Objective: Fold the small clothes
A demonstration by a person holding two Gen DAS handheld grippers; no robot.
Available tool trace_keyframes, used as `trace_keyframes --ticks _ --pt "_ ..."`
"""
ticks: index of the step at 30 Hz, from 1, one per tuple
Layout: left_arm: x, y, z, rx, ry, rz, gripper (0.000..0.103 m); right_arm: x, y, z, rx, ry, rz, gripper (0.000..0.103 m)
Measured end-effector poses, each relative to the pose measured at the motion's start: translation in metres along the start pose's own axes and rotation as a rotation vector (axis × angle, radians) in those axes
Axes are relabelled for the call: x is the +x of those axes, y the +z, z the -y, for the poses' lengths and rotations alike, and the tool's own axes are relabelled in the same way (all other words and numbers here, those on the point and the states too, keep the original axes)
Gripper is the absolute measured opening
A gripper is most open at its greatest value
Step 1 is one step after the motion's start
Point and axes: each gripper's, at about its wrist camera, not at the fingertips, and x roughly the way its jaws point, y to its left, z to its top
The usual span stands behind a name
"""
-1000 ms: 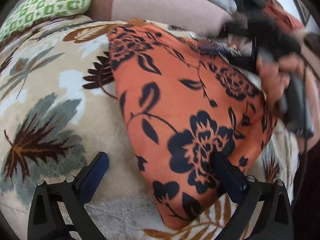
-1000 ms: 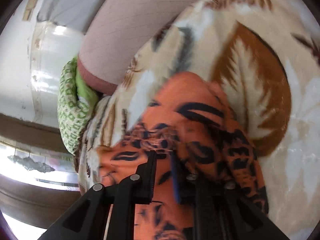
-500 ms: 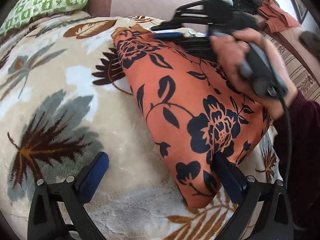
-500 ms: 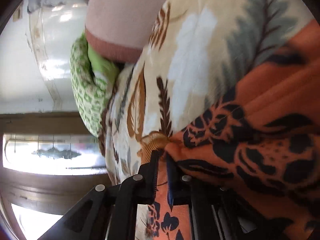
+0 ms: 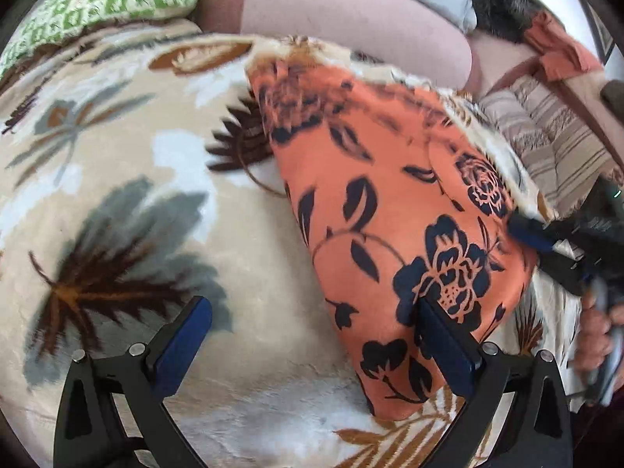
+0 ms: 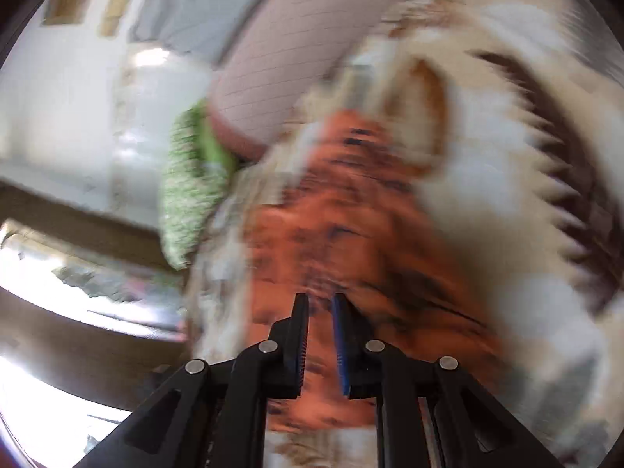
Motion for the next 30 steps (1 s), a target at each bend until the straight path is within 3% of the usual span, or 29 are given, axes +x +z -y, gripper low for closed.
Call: trace_keyframes --ticks 1,3,6,13,19,23,30 --pt "0.000 -0.001 0.004 0.019 0.021 0.004 0.103 0.002 -0.004 0.017 0.042 -0.027 -0.006 0.009" --pt "-0.002 0.001 0.011 0.040 0.043 0.012 0.103 0.001 -0.009 0.037 0.121 0.027 -0.004 0.008" --pt "-0.016 0.003 0.017 0.030 0.057 0.079 0.103 -0.010 -0.009 0.010 -0.016 -0.053 0.003 0.012" --pt "-0.045 0.005 0.030 0.087 0.189 0.226 0.103 -0.024 -0.025 -0.036 -0.168 -0.075 0.076 0.014" --pt "-0.044 0.009 0.029 0.089 0.222 0.244 0.103 -0.028 -0.024 -0.038 -0.168 -0.052 0.115 0.014" --pt "-0.036 0.011 0.028 0.088 0.236 0.229 0.103 -0.007 -0.016 -0.010 -0.093 -0.172 0.061 0.012" --pt "-0.029 0.016 0.027 0.087 0.248 0.218 0.103 -0.005 -0.011 -0.022 -0.139 -0.164 0.081 0.013"
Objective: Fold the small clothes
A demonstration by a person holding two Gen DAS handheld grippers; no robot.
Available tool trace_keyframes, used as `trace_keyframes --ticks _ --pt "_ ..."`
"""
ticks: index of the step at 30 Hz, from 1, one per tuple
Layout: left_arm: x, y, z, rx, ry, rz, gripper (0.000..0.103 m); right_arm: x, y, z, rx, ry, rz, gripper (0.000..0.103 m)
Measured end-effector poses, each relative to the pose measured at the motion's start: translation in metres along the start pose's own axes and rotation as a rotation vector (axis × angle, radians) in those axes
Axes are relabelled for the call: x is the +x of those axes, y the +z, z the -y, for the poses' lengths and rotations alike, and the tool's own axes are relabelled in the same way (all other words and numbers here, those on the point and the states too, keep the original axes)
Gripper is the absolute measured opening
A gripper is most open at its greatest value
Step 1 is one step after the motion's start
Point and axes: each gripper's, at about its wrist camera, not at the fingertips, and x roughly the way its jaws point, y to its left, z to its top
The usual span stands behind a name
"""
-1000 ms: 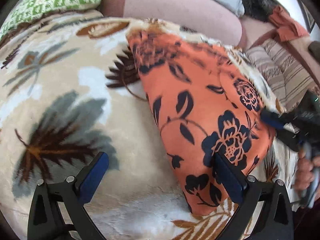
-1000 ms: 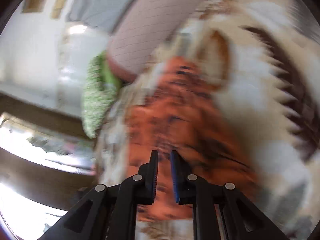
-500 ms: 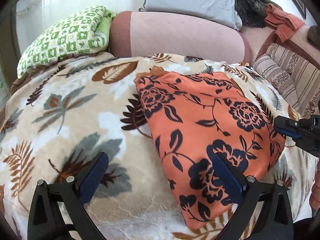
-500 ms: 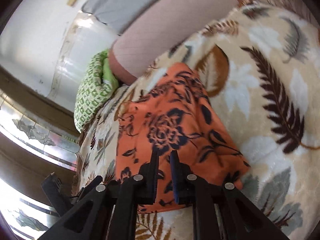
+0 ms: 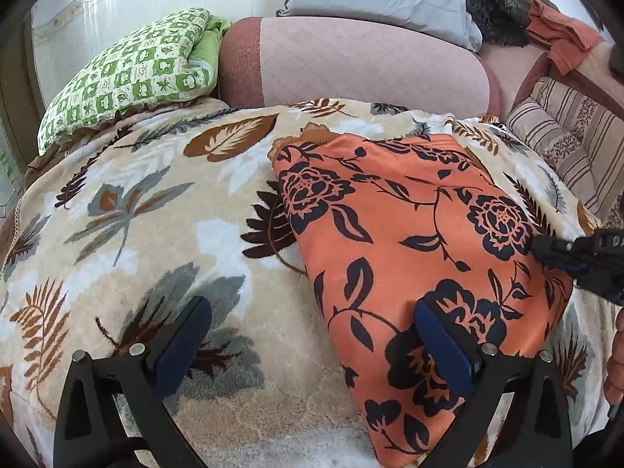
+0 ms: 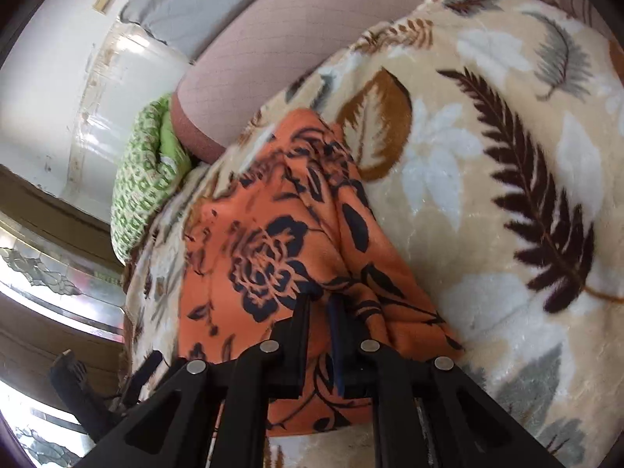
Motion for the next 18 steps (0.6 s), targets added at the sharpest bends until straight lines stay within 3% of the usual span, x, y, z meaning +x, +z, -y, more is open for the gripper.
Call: trace_keyframes --ticks 6,8,11,12,18 --pt "0.005 0.004 0.005 -0.011 0.004 -0.007 0.103 -0.009 0.014 -0.024 -0.079 0.107 0.093 0.014" --pt "0.008 0.004 0.007 -0.005 0.007 -0.014 0.103 0.001 0.019 -0.027 -0.079 0.117 0.079 0.014" --pt "0.013 0.004 0.009 -0.002 0.011 -0.024 0.103 0.033 0.023 -0.010 -0.007 0.040 -0.017 0.017" --pt "0.014 0.004 0.009 -0.006 0.008 -0.026 0.103 0.039 0.024 -0.002 0.036 0.062 -0.026 0.016" --pt "0.010 0.016 -0.001 -0.057 -0.020 0.000 0.103 0.023 0.039 -0.014 0.017 0.142 0.043 0.018"
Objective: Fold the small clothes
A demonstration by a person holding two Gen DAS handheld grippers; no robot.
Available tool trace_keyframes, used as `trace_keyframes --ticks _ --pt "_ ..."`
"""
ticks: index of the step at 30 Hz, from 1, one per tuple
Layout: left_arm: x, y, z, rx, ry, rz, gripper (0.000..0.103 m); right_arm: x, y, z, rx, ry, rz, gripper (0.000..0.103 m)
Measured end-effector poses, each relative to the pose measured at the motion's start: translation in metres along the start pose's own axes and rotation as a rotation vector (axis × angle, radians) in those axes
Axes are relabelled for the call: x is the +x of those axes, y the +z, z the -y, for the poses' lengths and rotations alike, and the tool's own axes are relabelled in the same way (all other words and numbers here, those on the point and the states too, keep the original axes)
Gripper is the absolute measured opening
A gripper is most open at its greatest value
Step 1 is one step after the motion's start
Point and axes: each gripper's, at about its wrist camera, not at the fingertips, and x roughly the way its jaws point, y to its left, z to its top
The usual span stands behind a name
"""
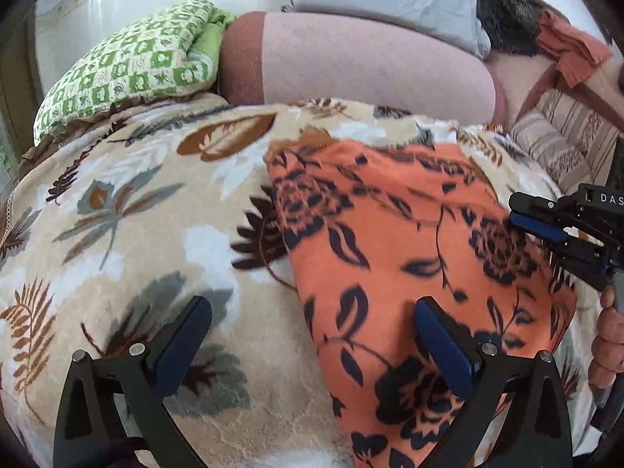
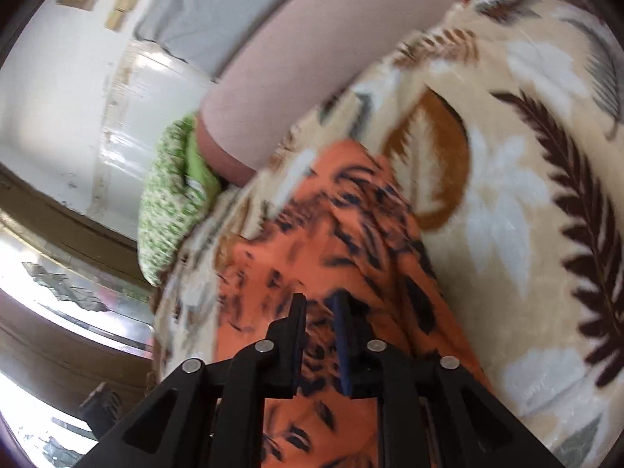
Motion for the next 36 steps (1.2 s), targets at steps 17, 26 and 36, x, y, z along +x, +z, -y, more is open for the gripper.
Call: trace_keyframes --ticks 17,26,36 --pt "0.008 0.010 -0.027 -0.113 -0.030 -0.013 0.103 -0.016 0.000 -0.024 -0.087 -0.058 0.102 0.057" --pt "0.011 0.006 -0.019 -0.042 0.046 -0.022 0.103 -0.027 -0.005 -0.003 -0.008 0.021 0.055 0.057" --pt "0.019 0.008 -0.015 -0.021 0.065 -0.026 0.103 0.011 -0.006 -0.007 -0.055 -0.079 -0.042 0.055"
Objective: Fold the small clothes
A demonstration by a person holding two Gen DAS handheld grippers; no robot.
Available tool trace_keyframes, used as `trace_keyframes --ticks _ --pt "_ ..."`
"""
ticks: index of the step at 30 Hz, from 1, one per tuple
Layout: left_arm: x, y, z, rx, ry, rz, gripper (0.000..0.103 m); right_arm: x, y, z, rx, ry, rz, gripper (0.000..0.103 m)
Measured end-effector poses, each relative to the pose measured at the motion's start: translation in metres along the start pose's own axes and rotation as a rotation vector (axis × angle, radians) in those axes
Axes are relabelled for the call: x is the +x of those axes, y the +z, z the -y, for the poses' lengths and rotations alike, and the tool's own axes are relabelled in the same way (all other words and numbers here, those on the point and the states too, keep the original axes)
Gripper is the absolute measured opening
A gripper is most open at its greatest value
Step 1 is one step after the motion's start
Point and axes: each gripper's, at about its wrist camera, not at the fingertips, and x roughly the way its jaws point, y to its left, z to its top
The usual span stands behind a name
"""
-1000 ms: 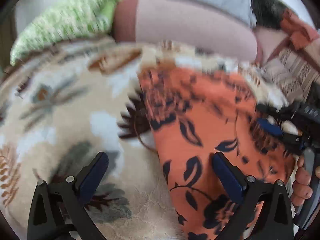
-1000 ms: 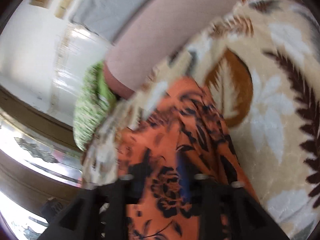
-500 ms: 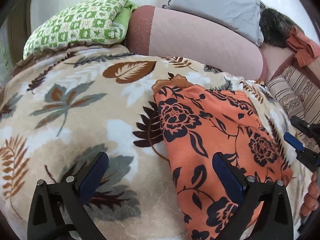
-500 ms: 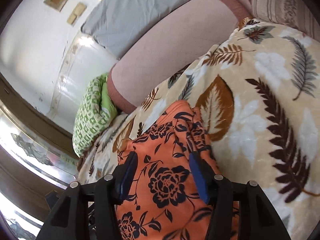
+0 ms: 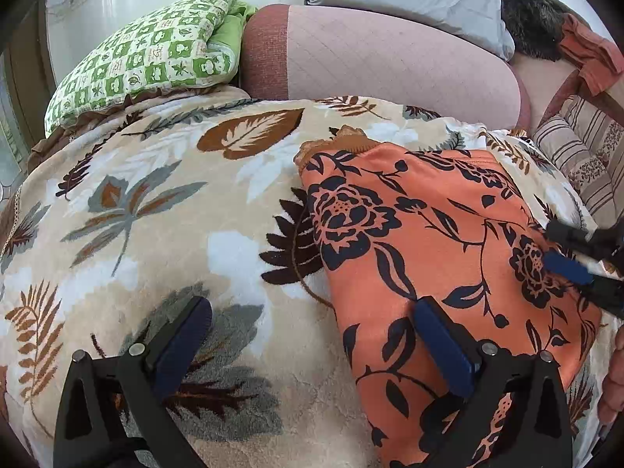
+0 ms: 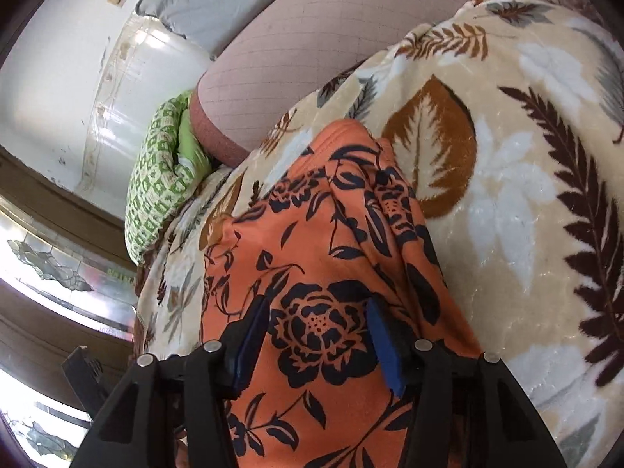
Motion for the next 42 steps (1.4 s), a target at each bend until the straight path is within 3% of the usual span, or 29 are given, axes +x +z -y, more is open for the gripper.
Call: trace_keyframes --ticks 7,10,13,14,20,30,36,41,42 --pt "0.000 -0.001 0.000 0.003 0.007 0.003 0.103 -0.031 0.000 -0.030 -0.111 0.093 0.188 0.057" --pt "0.000 -0.003 0.003 0.016 0.021 0.008 0.103 -0.016 -0.001 -0.030 -0.100 0.078 0.146 0.057" --pt "0.001 -0.004 0.006 0.030 0.028 0.006 0.103 0.017 -0.002 -0.011 -0.033 0.029 0.026 0.057" --pt "0.001 -0.004 0.006 0.030 0.029 0.005 0.103 0.022 -0.002 -0.006 -0.019 0.027 0.026 0.056" --pt "0.000 -0.003 0.004 0.018 0.018 0.002 0.103 0.014 0.001 -0.007 -0.013 0.051 0.037 0.057" --pt "-0.011 0.001 -0.003 -0.008 0.015 0.047 0.103 -0.041 0.017 0.008 0.021 0.100 0.195 0.060" --pt "-0.005 -0.001 -0.001 0.004 0.040 0.028 0.103 -0.028 0.008 -0.012 -0.045 0.120 0.138 0.060" --pt "-0.001 -0.003 0.001 0.017 0.046 0.014 0.103 0.014 -0.001 -0.004 -0.010 0.023 -0.027 0.060" --pt "-0.001 -0.003 0.001 0.017 0.047 0.015 0.103 0.015 -0.002 -0.003 -0.015 0.021 -0.013 0.060"
